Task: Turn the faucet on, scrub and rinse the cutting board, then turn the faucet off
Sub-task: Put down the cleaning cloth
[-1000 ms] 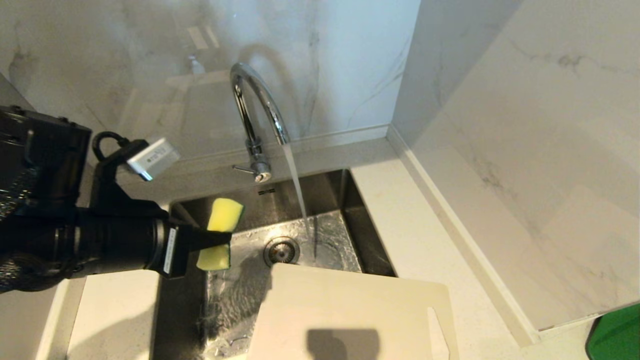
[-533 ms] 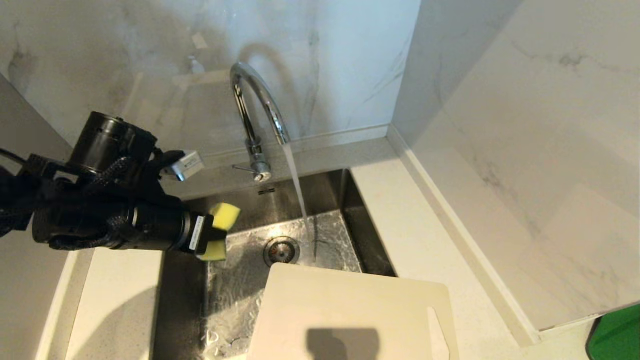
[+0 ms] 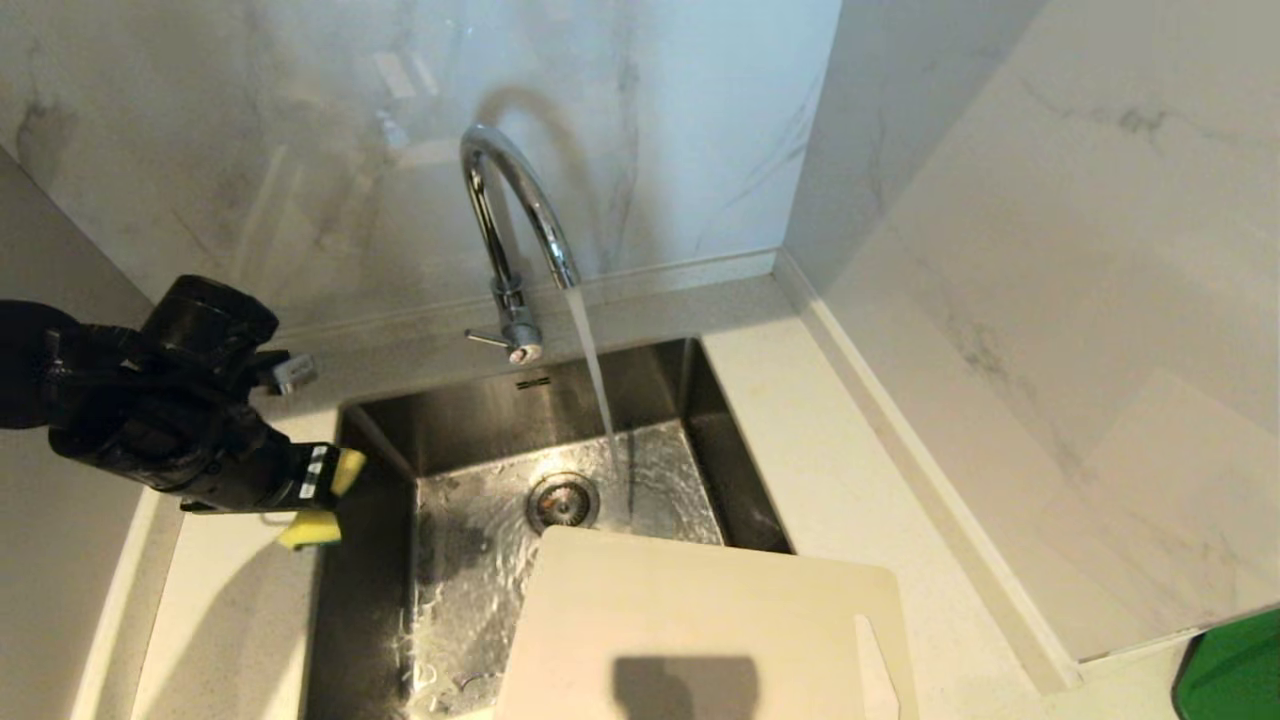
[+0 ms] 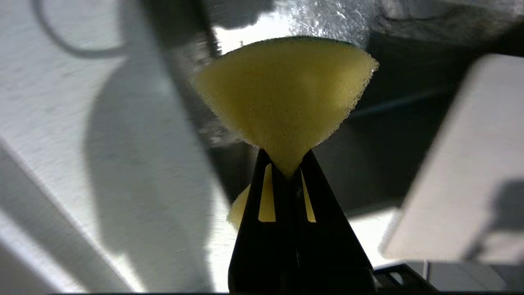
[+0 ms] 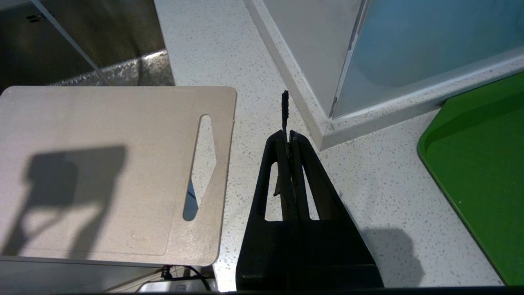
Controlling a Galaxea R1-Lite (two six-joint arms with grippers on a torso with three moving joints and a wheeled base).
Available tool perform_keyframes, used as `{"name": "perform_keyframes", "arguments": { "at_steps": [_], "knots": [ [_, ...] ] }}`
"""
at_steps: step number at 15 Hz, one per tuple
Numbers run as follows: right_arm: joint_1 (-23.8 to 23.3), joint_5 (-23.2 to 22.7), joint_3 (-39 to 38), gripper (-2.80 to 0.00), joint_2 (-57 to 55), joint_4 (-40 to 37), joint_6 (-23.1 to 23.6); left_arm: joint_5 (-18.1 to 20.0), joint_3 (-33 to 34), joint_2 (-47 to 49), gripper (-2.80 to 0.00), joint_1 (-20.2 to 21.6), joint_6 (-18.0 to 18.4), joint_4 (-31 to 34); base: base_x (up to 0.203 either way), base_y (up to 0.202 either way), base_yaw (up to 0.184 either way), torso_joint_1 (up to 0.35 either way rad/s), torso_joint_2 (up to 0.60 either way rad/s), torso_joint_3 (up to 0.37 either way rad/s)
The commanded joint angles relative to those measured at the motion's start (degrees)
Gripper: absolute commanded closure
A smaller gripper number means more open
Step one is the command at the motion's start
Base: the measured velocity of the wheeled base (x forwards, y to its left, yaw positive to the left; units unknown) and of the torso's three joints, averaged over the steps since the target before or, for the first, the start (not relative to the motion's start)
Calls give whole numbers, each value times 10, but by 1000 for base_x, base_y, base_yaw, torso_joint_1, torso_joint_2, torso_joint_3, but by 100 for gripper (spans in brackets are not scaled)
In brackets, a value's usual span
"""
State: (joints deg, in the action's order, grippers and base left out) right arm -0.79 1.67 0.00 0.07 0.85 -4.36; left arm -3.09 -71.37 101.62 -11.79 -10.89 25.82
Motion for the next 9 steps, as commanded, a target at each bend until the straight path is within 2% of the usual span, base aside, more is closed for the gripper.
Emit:
{"name": "perform_keyframes", "arguments": {
  "at_steps": [1,9],
  "knots": [
    [0,0,-1,0,0,0,0,-27,6,42,0,40,-2,1,0,0,0,0,0,0],
    [0,0,-1,0,0,0,0,-46,-10,100,0,145,1,-3,0,0,0,0,0,0]
  ]
}}
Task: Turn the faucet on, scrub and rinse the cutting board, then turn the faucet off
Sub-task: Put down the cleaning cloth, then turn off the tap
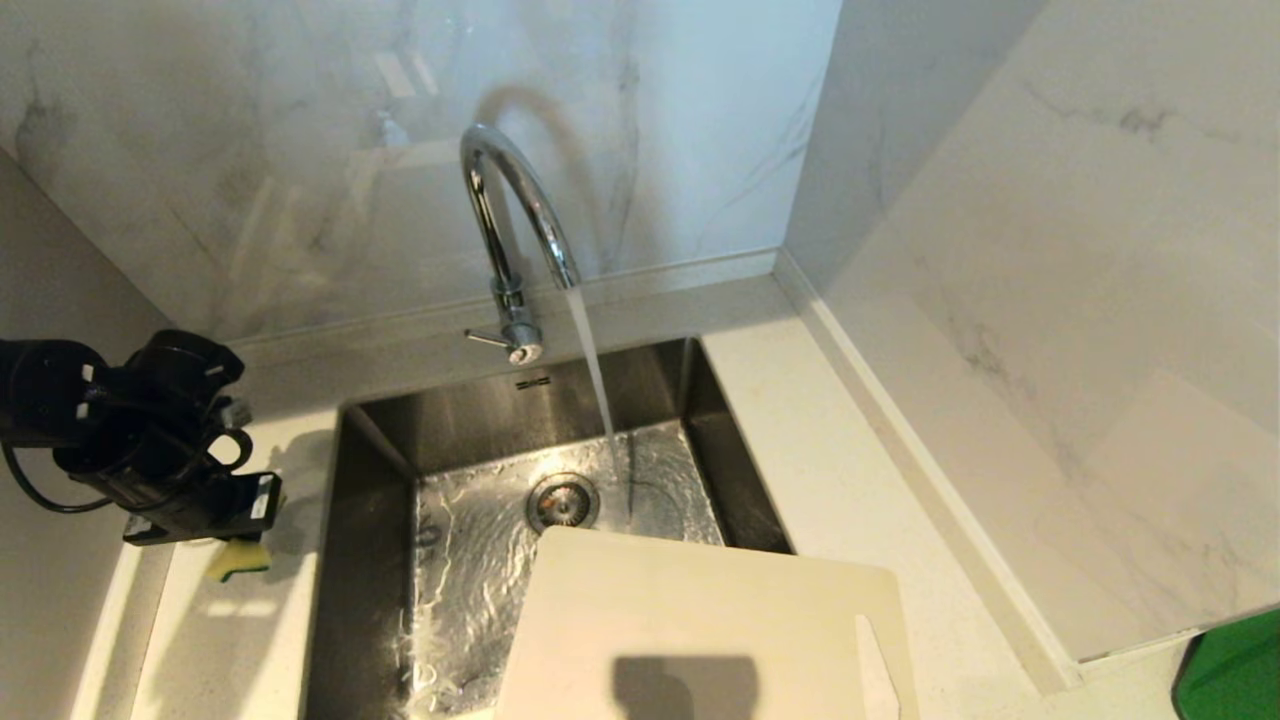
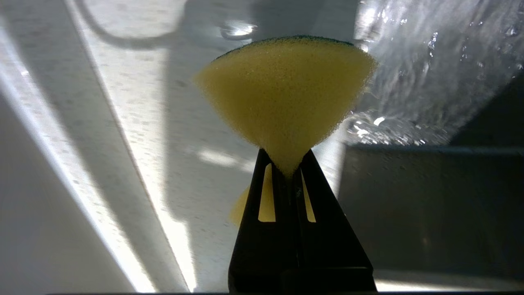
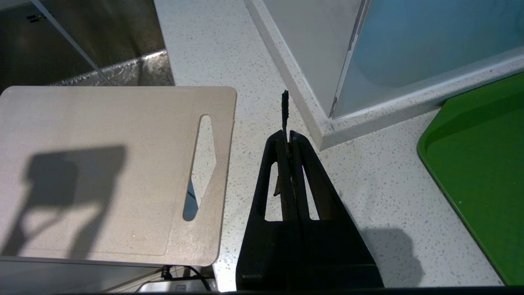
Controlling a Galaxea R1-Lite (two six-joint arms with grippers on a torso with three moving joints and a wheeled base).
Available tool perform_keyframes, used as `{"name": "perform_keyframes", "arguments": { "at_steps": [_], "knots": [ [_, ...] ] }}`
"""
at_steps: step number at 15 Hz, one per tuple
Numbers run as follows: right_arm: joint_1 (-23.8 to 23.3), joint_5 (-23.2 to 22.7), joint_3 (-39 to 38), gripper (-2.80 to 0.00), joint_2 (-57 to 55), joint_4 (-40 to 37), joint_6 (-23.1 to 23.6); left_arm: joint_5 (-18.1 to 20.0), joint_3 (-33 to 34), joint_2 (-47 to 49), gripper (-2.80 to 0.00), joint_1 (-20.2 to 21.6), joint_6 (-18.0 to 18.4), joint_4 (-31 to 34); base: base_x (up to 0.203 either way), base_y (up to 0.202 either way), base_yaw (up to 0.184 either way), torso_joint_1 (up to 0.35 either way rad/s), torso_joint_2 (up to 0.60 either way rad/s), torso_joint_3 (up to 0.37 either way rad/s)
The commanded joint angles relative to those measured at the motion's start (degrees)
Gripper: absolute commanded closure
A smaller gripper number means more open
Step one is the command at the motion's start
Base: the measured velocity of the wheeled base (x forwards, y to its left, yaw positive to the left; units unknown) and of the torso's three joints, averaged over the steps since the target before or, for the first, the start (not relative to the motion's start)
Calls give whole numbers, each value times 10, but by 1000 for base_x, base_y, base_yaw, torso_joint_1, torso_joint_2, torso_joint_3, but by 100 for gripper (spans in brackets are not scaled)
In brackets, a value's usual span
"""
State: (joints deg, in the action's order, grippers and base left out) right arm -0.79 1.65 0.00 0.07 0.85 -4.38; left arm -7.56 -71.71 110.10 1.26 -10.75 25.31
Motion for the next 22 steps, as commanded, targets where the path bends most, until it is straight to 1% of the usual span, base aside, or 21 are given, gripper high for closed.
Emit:
{"name": "perform_keyframes", "arguments": {
  "at_steps": [1,3,5,6,7,14,16,17,18,19,21,22],
  "knots": [
    [0,0,-1,0,0,0,0,-2,-9,17,0,22,1,2,0,0,0,0,0,0],
    [0,0,-1,0,0,0,0,-2,-16,22,0,34,11,2,0,0,0,0,0,0],
    [0,0,-1,0,0,0,0,-2,-18,25,0,34,19,2,0,0,0,0,0,0],
    [0,0,-1,0,0,0,0,-2,-18,25,-233,34,22,2,0,0,0,0,0,0],
    [0,0,-1,0,0,0,0,-2,-19,27,-280,34,22,2,0,0,0,0,0,0],
    [0,0,-1,0,0,0,0,-2,-40,25,-280,34,31,6,0,0,0,0,0,0],
    [0,0,-1,0,0,0,0,-1,-57,22,-280,33,42,8,0,0,0,0,0,0],
    [0,0,-1,0,0,0,0,2,-72,19,-280,33,57,10,0,0,0,0,0,0],
    [0,0,-1,0,0,0,0,4,-91,18,-280,32,77,19,0,0,0,0,0,0],
    [0,0,-1,0,0,0,0,5,-114,19,-280,26,88,36,0,0,0,0,0,0],
    [0,0,-1,0,0,0,0,13,-176,23,-280,6,97,83,0,0,0,0,0,0],
    [0,0,-1,0,0,0,0,25,-205,25,-280,-5,99,103,0,0,0,0,0,0]
  ]
}}
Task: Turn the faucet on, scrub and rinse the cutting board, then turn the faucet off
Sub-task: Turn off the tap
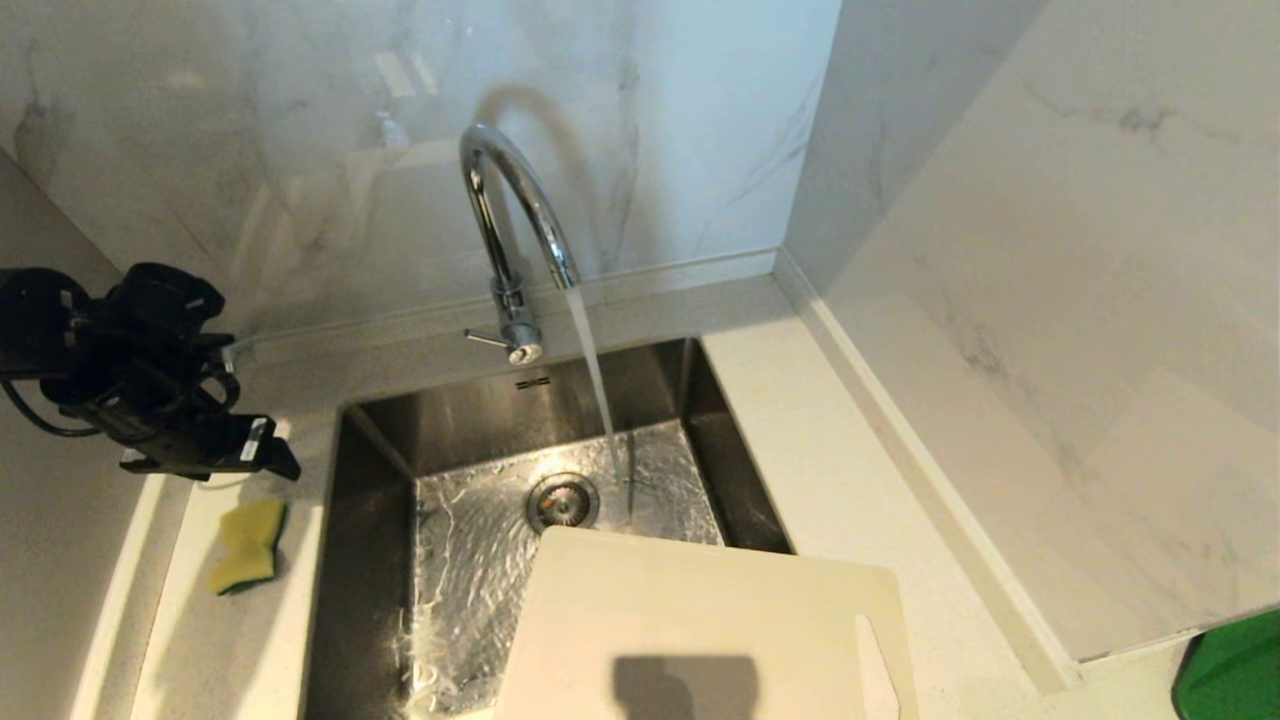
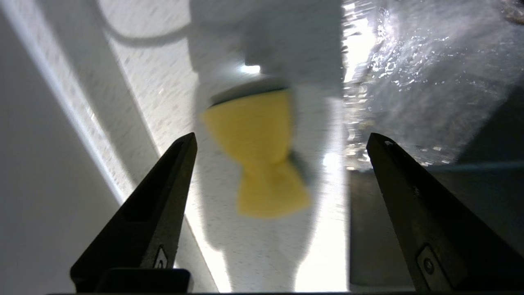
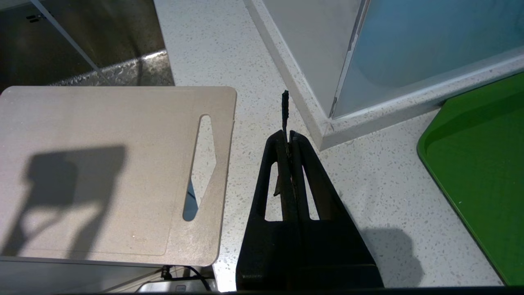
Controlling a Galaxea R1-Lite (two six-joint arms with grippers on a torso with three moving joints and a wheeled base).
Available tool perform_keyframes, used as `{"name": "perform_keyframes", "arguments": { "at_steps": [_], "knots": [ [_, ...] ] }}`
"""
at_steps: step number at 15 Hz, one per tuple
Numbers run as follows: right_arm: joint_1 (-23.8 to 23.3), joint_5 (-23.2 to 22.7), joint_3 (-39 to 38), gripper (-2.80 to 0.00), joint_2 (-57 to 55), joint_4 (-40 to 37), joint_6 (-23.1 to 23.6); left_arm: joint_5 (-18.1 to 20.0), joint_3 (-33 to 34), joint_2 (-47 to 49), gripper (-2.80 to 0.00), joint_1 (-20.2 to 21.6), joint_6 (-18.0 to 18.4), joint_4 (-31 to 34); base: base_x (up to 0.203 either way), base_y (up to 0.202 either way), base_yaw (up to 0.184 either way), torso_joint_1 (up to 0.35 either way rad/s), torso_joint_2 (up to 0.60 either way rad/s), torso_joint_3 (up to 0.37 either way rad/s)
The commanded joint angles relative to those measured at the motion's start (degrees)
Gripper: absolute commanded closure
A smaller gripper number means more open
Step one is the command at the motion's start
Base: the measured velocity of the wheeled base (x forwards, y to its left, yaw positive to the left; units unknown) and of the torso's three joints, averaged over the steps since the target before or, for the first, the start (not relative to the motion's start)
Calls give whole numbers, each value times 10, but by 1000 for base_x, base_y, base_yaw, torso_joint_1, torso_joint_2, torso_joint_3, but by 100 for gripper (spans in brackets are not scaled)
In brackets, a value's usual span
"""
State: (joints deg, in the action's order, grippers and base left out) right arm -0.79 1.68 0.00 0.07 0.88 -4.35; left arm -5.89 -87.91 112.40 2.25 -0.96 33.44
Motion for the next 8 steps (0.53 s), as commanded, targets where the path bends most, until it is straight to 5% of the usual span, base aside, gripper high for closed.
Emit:
{"name": "perform_keyframes", "arguments": {
  "at_steps": [1,8],
  "knots": [
    [0,0,-1,0,0,0,0,21,-65,4,-280,-28,2,36,0,0,0,0,0,0],
    [0,0,-1,0,0,0,0,30,-145,38,-280,-126,6,42,0,0,0,0,0,0]
  ]
}}
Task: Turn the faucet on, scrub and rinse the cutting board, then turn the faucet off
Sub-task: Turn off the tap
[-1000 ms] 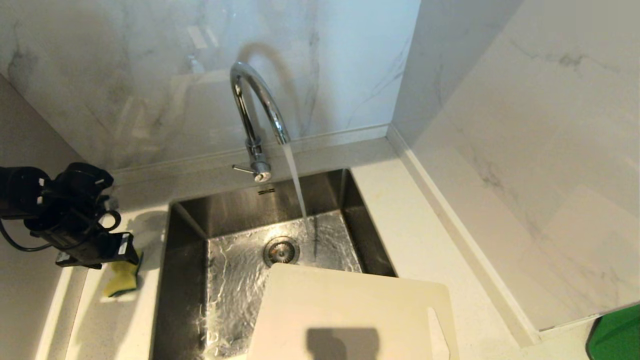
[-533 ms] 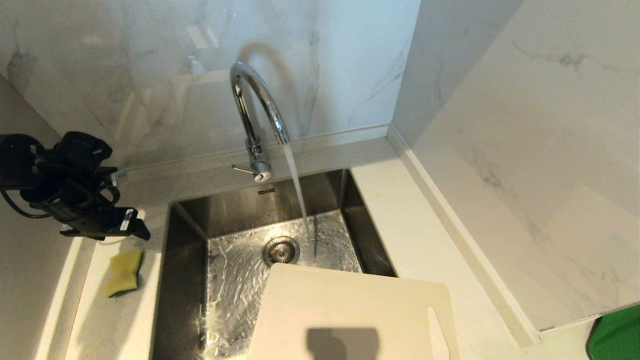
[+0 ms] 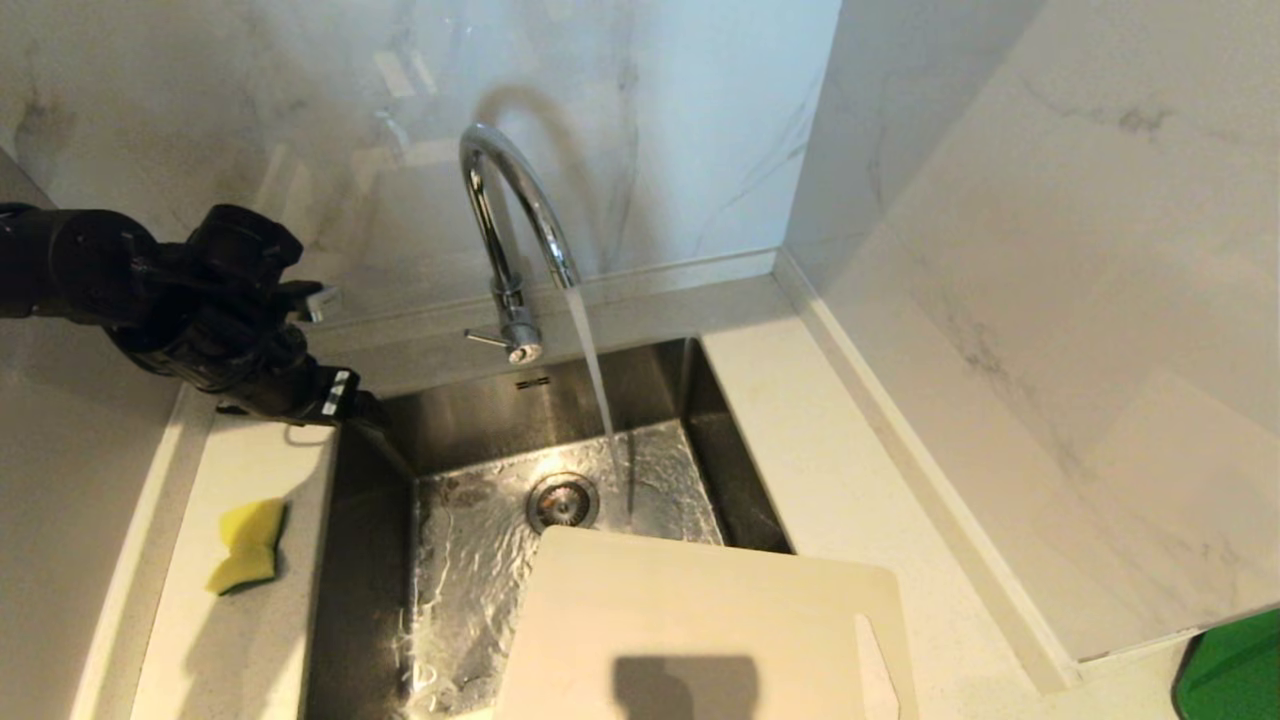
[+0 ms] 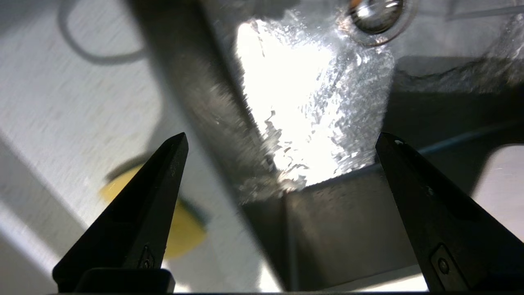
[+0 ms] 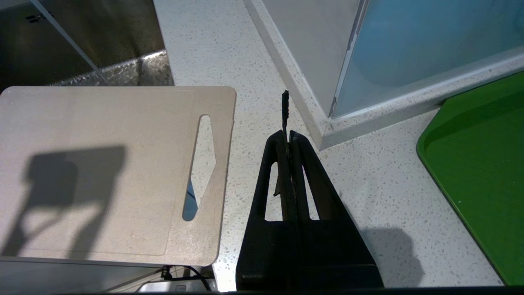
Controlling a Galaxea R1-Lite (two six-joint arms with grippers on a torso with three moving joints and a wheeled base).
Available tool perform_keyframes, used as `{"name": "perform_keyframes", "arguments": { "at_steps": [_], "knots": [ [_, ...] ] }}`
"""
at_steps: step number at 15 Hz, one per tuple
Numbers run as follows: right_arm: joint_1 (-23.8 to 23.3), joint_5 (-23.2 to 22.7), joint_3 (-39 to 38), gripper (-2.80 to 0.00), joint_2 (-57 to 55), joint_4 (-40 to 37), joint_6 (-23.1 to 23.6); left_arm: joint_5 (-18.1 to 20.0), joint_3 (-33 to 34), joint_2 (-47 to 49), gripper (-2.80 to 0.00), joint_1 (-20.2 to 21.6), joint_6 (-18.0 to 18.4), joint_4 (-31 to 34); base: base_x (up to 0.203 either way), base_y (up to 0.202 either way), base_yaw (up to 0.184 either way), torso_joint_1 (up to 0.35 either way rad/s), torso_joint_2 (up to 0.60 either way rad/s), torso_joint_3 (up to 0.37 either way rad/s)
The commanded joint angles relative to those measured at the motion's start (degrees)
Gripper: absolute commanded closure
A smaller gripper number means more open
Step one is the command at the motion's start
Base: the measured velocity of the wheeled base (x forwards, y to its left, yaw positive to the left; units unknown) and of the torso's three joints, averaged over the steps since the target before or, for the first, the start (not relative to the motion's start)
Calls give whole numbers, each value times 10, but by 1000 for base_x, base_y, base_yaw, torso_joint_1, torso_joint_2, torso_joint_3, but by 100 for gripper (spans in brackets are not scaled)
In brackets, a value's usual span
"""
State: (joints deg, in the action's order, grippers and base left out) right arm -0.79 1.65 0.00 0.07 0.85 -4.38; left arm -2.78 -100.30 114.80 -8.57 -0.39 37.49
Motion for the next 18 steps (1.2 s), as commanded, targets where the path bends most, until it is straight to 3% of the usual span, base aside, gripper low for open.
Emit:
{"name": "perform_keyframes", "arguments": {
  "at_steps": [1,5,6,12,18],
  "knots": [
    [0,0,-1,0,0,0,0,-1,-41,22,-280,-29,0,2,0,0,0,0,0,0],
    [0,0,-1,0,0,0,0,-3,-104,59,-280,-67,-4,9,0,0,0,0,0,0],
    [0,0,-1,0,0,0,0,-4,-122,72,0,-76,-10,10,0,0,0,0,0,0],
    [0,0,-1,0,0,0,0,-6,-131,96,0,-94,-17,-11,0,0,0,0,0,0],
    [0,0,-1,0,0,0,0,-5,-132,113,0,-94,-17,-105,0,0,0,0,0,0]
  ]
}}
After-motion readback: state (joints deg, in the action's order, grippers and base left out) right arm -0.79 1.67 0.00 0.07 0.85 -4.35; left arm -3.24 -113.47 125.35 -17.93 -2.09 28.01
